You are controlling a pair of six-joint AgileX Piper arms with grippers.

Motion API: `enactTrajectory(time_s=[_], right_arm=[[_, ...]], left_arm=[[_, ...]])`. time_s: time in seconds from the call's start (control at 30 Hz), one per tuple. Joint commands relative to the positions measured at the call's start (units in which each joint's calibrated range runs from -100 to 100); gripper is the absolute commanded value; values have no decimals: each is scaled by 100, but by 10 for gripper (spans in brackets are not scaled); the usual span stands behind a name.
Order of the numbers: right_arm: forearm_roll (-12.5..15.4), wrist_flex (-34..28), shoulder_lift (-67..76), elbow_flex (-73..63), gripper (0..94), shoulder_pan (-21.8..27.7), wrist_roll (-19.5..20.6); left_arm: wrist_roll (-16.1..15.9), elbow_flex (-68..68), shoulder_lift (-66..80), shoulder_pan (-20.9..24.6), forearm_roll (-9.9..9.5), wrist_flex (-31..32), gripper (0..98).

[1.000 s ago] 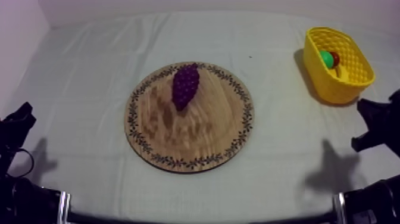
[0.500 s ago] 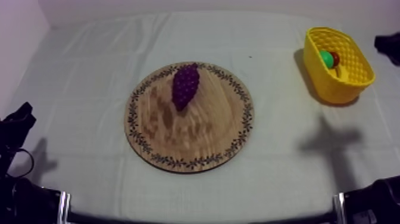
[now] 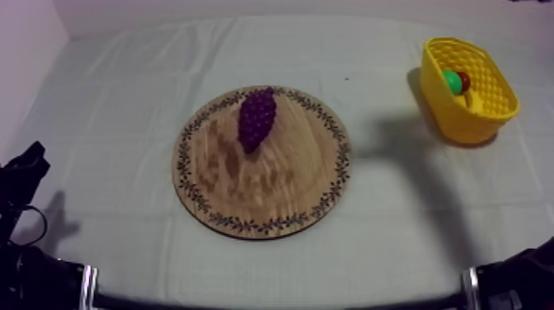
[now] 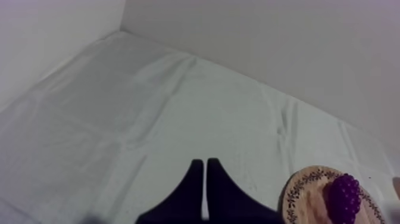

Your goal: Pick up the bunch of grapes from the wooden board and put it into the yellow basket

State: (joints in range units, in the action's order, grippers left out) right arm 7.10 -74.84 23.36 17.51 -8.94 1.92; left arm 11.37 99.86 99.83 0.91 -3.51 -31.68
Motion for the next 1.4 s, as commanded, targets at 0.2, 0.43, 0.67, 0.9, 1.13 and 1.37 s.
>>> enactTrajectory(time_s=[0.2, 0.43, 0.67, 0.9, 1.13, 1.37], right_arm=[[-123, -429, -1813, -1387, 16, -1032, 526], [-179, -431, -2840, -1924, 25, -1522, 806], [-269, -264, -3544, -2220, 427, -1799, 1113], [-184, -274, -4194, -2566, 724, -1879, 1255], [-220, -174, -4963, -2830, 785, -1946, 1366], [-286, -109, -5840, -3287, 793, -2010, 1498]], left_arm=[[-2, 3, 0, 0, 2, -1, 0], [-2, 3, 0, 0, 2, -1, 0], [-2, 3, 0, 0, 2, -1, 0], [-2, 3, 0, 0, 2, -1, 0], [-2, 3, 0, 0, 2, -1, 0], [-2, 3, 0, 0, 2, -1, 0]])
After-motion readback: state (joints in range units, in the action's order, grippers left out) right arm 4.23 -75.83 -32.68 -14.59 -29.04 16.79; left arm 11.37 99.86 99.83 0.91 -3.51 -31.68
